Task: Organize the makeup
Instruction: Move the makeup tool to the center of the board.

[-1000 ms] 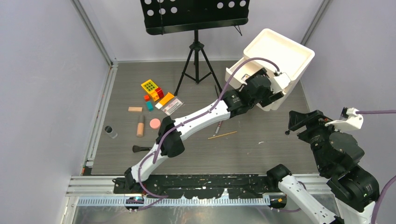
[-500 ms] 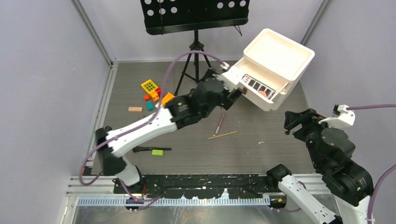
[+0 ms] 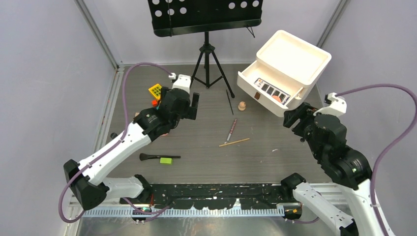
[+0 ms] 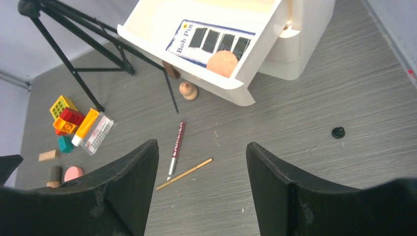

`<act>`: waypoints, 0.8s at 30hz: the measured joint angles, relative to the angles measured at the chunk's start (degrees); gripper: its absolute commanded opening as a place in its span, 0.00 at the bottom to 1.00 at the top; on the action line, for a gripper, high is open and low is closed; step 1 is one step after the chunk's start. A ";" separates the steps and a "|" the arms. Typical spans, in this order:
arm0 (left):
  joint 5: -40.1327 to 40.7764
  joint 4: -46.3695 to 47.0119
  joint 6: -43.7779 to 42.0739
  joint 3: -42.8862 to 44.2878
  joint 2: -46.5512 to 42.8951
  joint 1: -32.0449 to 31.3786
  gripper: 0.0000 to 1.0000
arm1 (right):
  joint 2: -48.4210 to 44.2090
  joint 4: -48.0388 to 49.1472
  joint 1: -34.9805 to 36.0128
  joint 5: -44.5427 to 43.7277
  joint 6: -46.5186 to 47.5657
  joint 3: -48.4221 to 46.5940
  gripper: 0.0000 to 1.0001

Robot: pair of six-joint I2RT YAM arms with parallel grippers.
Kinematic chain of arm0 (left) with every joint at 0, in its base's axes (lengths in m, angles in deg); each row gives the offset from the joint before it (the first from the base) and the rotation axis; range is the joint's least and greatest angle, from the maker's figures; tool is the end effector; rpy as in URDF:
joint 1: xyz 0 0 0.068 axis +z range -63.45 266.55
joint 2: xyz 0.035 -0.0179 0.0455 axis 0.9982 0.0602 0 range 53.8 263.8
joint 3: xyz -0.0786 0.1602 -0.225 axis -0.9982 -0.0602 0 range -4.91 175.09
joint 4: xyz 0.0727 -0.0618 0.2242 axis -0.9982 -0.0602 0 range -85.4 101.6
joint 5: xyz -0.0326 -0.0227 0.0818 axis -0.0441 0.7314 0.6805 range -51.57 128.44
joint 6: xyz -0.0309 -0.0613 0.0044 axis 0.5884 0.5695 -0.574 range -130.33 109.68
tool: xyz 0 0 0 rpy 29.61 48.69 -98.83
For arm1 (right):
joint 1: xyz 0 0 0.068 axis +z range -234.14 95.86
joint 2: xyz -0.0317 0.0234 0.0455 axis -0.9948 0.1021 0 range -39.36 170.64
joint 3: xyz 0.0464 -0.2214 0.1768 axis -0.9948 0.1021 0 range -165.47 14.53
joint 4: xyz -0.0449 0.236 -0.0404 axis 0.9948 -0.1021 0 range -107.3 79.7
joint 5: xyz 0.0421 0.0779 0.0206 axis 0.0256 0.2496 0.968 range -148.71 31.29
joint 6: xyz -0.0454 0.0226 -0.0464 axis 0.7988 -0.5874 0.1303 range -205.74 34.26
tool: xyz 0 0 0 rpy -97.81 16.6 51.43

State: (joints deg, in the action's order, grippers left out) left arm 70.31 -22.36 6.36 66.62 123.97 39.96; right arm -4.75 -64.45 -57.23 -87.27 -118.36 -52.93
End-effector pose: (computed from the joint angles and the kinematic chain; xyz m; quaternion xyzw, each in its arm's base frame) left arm 0.1945 -0.1628 0.3758 0.0902 0.8489 -0.0372 0.5195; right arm 0.0676 0.0044 0.4002 0.1788 0.7922 0.0946 0.5758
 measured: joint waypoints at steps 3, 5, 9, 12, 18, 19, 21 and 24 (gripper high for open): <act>-0.66 -2.19 2.73 -2.56 -1.53 2.62 0.88 | 2.34 1.77 -0.02 2.21 0.00 1.14 0.67; -2.01 -3.32 4.17 -3.85 -1.99 4.76 0.88 | 3.96 2.80 0.00 3.78 -0.04 1.73 0.66; -4.68 -4.79 6.45 -5.84 -2.40 10.75 0.89 | 7.23 5.11 0.00 7.54 -0.04 2.36 0.65; -5.55 -5.81 7.19 -6.69 -2.71 14.03 0.89 | 9.03 6.51 0.24 10.21 0.09 2.56 0.66; -7.08 -6.73 8.31 -7.61 -2.71 16.92 0.89 | 12.87 8.35 4.61 12.20 1.07 2.56 0.66; -7.39 -6.91 8.50 -7.74 -2.64 17.33 0.89 | 13.77 8.74 6.14 12.11 1.22 2.56 0.66; -7.52 -7.06 8.74 -7.91 -2.29 17.92 0.90 | 15.56 9.55 9.68 11.63 1.51 2.60 0.66; -7.17 -7.06 9.49 -8.37 -0.92 18.32 0.90 | 18.91 11.17 15.89 11.39 2.32 2.99 0.66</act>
State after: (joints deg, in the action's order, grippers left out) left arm 63.14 -29.42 15.85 58.25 123.06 58.28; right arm 14.16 -53.28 -41.34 -75.88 -116.05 -49.94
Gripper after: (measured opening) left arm 0.900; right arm 0.659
